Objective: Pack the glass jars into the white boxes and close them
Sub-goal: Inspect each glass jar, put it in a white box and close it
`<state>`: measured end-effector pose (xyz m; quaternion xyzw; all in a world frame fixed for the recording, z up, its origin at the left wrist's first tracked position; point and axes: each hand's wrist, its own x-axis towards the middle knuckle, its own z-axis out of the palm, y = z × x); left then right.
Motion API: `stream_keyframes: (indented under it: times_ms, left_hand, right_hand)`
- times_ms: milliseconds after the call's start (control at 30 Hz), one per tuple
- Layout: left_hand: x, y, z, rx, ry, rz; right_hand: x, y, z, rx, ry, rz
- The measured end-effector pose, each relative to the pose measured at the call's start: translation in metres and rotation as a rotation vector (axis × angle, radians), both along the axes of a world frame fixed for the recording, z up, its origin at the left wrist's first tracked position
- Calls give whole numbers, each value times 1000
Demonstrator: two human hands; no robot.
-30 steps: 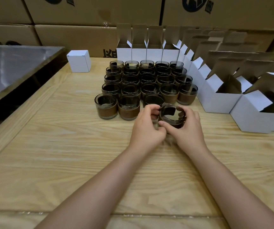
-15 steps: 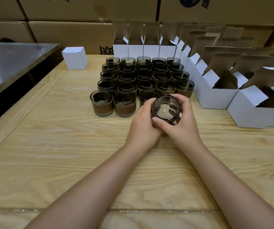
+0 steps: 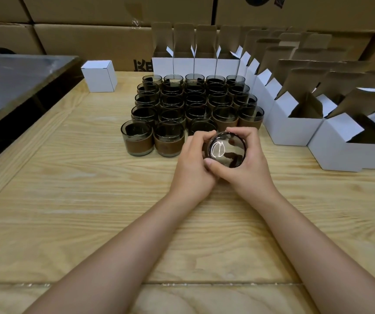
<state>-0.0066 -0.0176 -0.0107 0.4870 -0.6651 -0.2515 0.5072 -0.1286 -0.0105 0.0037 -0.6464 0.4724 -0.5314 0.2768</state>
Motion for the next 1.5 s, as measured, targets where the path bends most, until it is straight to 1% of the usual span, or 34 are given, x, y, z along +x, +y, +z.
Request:
stream_keyframes:
  times_ms: [67,200,367,500,667,800,1000,1067,1200,1500]
  left_hand:
    - [0,0,-1,-13,-15,-4]
    - [-4,0,-2,-20,-19,-48]
    - [-3,1,-1,-29,-13,-92]
    - [-2,2,2,-6,28,-85]
    - [-2,4,7,43,86,-91]
    - [-1,5,9,65,104,-93]
    - [2,4,7,107,158,-107]
    - [2,3,6,120,178,-114]
    - [2,2,6,109,187,-118]
    - [2,1,2,89,142,-94]
  right_hand:
    - [3,0,0,5,-20,-46]
    - [6,-1,2,32,-179,-110]
    - [0,-3,5,36,-307,-52]
    - [-5,-3,12,69,-344,37]
    - [-20,-4,19,155,-305,198]
    - [-29,-5,22,217,-332,374]
    - [-40,-7,21,236,-332,558]
    - [-41,-8,19,233,-308,579]
    - [-40,-7,19,207,-196,556]
    - [-34,-3,20,168,-101,466]
